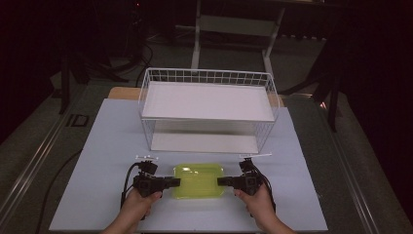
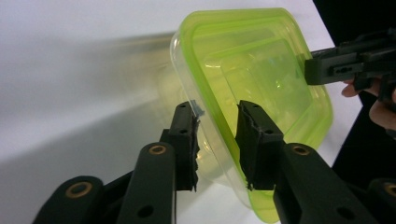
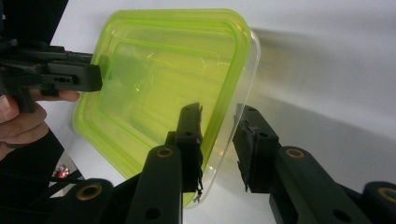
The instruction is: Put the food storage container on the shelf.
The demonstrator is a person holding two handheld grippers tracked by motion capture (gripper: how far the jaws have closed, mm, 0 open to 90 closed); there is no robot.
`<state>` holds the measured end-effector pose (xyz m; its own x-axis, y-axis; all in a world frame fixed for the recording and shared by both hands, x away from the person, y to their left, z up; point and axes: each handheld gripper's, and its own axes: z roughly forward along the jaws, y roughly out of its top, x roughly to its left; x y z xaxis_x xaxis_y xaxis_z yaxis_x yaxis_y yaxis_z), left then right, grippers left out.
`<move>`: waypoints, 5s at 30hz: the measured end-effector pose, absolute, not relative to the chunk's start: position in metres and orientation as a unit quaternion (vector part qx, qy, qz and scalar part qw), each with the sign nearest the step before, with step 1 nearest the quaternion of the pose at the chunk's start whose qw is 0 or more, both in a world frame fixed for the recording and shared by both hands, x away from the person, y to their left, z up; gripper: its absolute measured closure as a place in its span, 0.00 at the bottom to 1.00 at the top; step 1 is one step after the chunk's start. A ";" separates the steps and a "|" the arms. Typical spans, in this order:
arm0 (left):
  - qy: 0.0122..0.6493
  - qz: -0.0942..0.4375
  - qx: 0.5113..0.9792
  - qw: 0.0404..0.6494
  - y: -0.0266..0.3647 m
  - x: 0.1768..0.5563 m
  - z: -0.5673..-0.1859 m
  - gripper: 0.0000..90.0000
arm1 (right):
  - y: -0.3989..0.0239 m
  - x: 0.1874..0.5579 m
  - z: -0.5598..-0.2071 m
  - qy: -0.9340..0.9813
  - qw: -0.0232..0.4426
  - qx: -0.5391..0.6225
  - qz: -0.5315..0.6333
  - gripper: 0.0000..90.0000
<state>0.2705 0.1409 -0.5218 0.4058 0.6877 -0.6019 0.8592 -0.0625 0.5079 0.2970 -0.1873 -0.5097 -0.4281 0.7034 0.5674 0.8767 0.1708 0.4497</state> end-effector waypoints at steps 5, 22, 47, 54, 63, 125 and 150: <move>0.539 -0.093 0.722 0.423 0.139 0.267 -0.519 0.81 | -0.188 0.295 -0.509 -0.756 0.118 -0.520 -0.378 0.82; 0.539 -0.054 0.720 0.434 0.136 0.251 -0.506 0.89 | -0.187 0.280 -0.495 -0.756 0.096 -0.509 -0.401 0.89; 0.516 -0.009 0.707 0.483 0.119 0.303 -0.473 0.89 | -0.205 0.326 -0.461 -0.737 0.054 -0.514 -0.436 0.89; 0.505 0.000 0.706 0.497 0.121 0.315 -0.481 0.89 | -0.205 0.339 -0.467 -0.734 0.046 -0.516 -0.439 0.89; 0.506 0.017 0.705 0.497 0.118 0.332 -0.492 0.89 | -0.203 0.356 -0.479 -0.730 0.037 -0.525 -0.437 0.89; 0.506 0.078 0.687 0.515 0.107 0.388 -0.528 0.59 | -0.192 0.398 -0.503 -0.728 -0.125 -0.516 -0.434 0.66; 0.440 0.088 0.704 0.550 0.114 0.341 -0.513 0.16 | -0.172 0.340 -0.482 -0.753 -0.105 -0.471 -0.448 0.60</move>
